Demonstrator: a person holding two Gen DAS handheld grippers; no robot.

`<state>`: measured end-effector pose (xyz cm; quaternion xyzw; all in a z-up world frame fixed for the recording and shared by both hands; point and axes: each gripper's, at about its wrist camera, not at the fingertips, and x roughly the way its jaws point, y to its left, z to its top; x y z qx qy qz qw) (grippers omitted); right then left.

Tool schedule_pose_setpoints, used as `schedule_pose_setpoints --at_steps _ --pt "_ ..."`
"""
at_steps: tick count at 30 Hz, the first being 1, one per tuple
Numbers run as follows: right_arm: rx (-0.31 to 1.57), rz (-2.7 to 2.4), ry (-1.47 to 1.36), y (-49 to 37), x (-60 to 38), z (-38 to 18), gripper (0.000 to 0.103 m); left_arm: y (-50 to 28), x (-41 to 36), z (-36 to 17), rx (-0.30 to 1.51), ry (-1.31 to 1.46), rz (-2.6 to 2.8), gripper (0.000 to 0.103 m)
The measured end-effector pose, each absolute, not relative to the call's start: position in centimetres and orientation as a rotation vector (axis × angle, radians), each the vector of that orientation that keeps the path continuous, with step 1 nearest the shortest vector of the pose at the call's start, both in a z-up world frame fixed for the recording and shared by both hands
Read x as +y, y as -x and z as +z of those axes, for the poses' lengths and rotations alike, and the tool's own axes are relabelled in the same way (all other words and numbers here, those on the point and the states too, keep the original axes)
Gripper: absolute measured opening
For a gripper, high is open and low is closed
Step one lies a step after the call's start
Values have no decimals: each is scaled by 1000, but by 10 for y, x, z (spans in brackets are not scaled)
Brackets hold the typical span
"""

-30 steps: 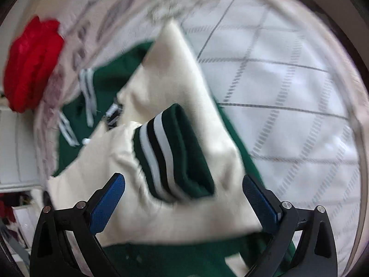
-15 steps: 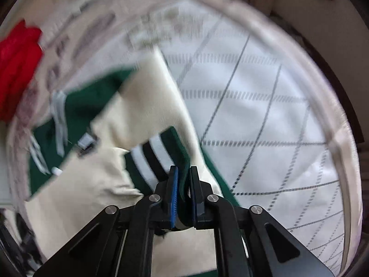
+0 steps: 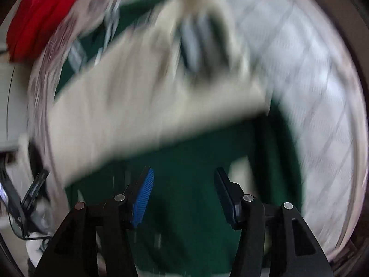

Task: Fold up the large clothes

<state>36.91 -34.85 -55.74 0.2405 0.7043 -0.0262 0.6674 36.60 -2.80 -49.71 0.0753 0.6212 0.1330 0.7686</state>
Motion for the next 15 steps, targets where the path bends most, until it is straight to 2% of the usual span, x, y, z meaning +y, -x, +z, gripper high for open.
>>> schedule_pose_setpoints --at_steps 6,9,10,11,13,15 --pt "1862 21 -496 -246 -261 -624 57 -254 -72 -582 1631 -242 106 86" --pt "1793 -21 -375 -227 -238 -640 57 -242 -72 -587 1574 -228 85 89" --pt "1740 -49 -350 -225 -233 -637 50 -242 -70 -587 1573 -215 76 89" --pt "1719 -77 -318 -223 -228 -635 34 -243 -68 -587 1572 -203 68 89" --pt "1700 -110 -348 -222 -224 -629 16 -243 -64 -588 1578 -176 53 90" --pt "1689 -150 -433 -217 -222 -621 11 -244 -57 -587 1578 -141 41 90"
